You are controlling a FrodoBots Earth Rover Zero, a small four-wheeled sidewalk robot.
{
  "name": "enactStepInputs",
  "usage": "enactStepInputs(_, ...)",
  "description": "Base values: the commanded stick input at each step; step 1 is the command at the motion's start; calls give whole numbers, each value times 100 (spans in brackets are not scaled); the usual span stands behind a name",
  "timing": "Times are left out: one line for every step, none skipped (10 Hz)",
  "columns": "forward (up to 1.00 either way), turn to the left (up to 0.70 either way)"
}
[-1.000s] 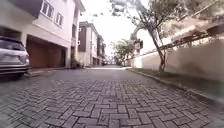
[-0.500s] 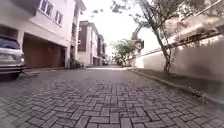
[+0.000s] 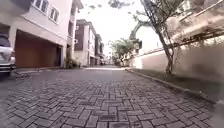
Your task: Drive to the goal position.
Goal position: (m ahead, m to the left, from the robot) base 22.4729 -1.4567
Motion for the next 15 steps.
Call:
enactStepInputs(69, 3)
enactStepInputs(69, 3)
enactStepInputs(69, 3)
enactStepInputs(69, 3)
enactStepInputs(69, 3)
enactStepInputs(69, 3)
enactStepInputs(69, 3)
enactStepInputs(69, 3)
enactStepInputs(69, 3)
enactStepInputs(69, 3)
enactStepInputs(69, 3)
enactStepInputs(69, 3)
enactStepInputs(69, 3)
enactStepInputs(69, 3)
enactStepInputs(69, 3)
